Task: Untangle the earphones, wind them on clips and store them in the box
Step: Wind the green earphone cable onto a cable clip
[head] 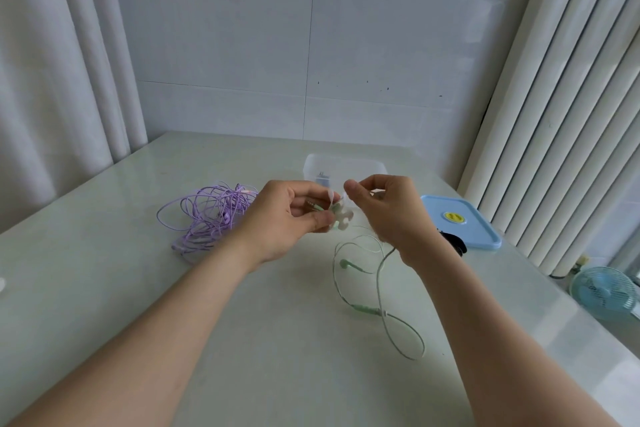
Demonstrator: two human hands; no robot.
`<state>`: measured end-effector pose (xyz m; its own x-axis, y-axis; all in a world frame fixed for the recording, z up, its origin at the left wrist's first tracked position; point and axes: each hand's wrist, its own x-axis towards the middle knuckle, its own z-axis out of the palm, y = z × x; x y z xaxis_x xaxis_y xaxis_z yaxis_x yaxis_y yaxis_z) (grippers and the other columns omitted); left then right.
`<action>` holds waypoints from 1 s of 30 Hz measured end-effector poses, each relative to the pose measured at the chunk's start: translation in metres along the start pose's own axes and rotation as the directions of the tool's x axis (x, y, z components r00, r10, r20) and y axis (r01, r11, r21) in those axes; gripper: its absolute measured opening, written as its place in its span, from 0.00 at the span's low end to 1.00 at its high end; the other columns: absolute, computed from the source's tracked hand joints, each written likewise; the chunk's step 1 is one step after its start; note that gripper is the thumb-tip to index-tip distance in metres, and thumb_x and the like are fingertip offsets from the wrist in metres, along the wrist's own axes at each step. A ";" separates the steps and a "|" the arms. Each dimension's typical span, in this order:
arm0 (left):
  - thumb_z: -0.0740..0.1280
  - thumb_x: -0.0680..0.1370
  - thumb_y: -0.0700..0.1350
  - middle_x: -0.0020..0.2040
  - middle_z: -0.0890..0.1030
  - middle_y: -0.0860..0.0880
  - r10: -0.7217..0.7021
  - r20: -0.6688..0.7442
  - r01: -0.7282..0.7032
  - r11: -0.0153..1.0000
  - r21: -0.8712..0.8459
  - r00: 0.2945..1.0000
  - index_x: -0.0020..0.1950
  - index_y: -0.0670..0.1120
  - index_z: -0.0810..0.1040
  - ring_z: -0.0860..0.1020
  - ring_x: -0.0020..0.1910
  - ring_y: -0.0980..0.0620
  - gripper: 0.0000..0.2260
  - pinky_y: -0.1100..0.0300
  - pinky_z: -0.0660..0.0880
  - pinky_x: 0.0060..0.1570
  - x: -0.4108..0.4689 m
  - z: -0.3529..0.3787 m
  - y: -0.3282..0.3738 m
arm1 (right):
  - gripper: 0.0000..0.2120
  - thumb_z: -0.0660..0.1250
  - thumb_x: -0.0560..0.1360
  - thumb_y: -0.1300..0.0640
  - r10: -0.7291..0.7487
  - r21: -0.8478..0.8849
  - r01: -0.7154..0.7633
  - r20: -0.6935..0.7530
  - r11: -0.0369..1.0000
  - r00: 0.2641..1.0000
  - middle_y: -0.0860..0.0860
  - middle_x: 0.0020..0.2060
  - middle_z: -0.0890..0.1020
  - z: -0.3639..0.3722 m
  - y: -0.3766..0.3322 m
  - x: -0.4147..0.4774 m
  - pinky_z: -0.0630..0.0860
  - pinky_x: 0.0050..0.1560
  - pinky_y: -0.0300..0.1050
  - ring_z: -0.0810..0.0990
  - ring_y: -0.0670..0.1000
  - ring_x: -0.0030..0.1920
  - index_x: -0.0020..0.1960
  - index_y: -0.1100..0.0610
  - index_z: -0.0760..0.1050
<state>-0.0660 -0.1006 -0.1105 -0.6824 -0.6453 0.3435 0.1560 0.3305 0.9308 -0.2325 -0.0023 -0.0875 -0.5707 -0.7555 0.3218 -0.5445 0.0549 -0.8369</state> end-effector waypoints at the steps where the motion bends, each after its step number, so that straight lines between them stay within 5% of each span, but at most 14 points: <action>1: 0.74 0.77 0.32 0.52 0.87 0.39 0.001 -0.022 -0.002 1.000 -0.023 1.000 0.59 0.39 0.84 0.87 0.49 0.44 0.12 0.60 0.83 0.50 0.000 0.001 -0.001 | 0.14 0.71 0.80 0.45 -0.009 -0.093 0.009 -0.003 0.996 1.000 0.43 0.22 0.72 0.001 0.002 0.001 0.63 0.27 0.39 0.64 0.44 0.20 0.44 0.55 0.83; 4: 0.74 0.77 0.33 0.54 0.85 0.36 -0.025 -0.065 0.017 0.992 -0.124 0.998 0.58 0.38 0.84 0.87 0.50 0.41 0.10 0.55 0.84 0.52 0.000 0.001 -0.002 | 0.17 0.66 0.83 0.44 -0.051 -0.330 0.063 0.044 0.942 0.998 0.48 0.26 0.74 0.006 0.005 0.000 0.65 0.29 0.44 0.69 0.50 0.25 0.43 0.55 0.81; 7: 0.74 0.78 0.37 0.48 0.88 0.43 -0.067 -0.104 0.052 0.988 -0.145 0.992 0.59 0.42 0.85 0.87 0.46 0.48 0.10 0.54 0.85 0.46 0.001 -0.002 0.003 | 0.18 0.62 0.85 0.47 -0.038 -0.391 0.067 0.082 0.918 0.996 0.47 0.30 0.78 0.009 0.004 -0.001 0.66 0.30 0.44 0.72 0.52 0.29 0.45 0.57 0.82; 11: 0.76 0.78 0.44 0.46 0.89 0.47 -0.100 -0.213 0.074 0.989 -0.130 0.972 0.57 0.47 0.86 0.87 0.45 0.54 0.09 0.56 0.83 0.42 0.001 -0.005 0.005 | 0.19 0.61 0.85 0.44 -0.022 -0.334 0.088 0.195 0.939 0.980 0.44 0.31 0.83 0.013 -0.002 -0.007 0.68 0.28 0.41 0.72 0.43 0.24 0.44 0.54 0.82; 15: 0.76 0.77 0.48 0.45 0.89 0.48 -0.116 -0.309 0.085 0.990 -0.114 0.944 0.55 0.45 0.86 0.87 0.45 0.54 0.10 0.59 0.81 0.40 0.002 -0.005 0.002 | 0.17 0.61 0.85 0.51 -0.059 -0.254 0.145 0.318 0.956 0.946 0.38 0.18 0.72 0.016 -0.013 -0.016 0.63 0.25 0.31 0.69 0.41 0.20 0.42 0.52 0.82; 21: 0.76 0.78 0.45 0.43 0.88 0.46 -0.141 -0.393 0.084 0.984 -0.160 0.909 0.54 0.42 0.84 0.85 0.39 0.51 0.08 0.52 0.85 0.42 0.002 -0.002 -0.002 | 0.13 0.63 0.83 0.56 -0.167 -0.151 0.258 0.449 0.954 0.878 0.43 0.19 0.66 0.015 -0.023 -0.026 0.60 0.26 0.31 0.63 0.45 0.22 0.47 0.55 0.86; 25: 0.77 0.77 0.44 0.43 0.87 0.45 -0.125 -0.427 0.088 0.990 -0.105 0.896 0.53 0.42 0.84 0.85 0.38 0.49 0.08 0.43 0.86 0.42 0.003 -0.004 -0.005 | 0.13 0.65 0.83 0.57 -0.221 -0.108 0.297 0.443 0.949 0.869 0.45 0.21 0.64 0.012 -0.025 -0.026 0.60 0.29 0.35 0.61 0.46 0.24 0.46 0.56 0.87; 30: 0.77 0.78 0.43 0.43 0.87 0.49 -0.074 -0.359 0.117 0.988 0.098 0.930 0.51 0.46 0.83 0.86 0.38 0.52 0.05 0.60 0.77 0.35 0.003 -0.011 -0.007 | 0.13 0.63 0.82 0.56 -0.201 -0.027 0.214 0.248 0.976 0.948 0.50 0.23 0.68 0.013 -0.022 -0.018 0.72 0.30 0.49 0.67 0.51 0.25 0.43 0.54 0.84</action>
<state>-0.0612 -0.1124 -0.1148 -0.3902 -0.8721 0.2952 0.0042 0.3189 0.9478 -0.2024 0.0015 -0.0800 -0.2787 -0.8888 0.3637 -0.6704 -0.0911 -0.7364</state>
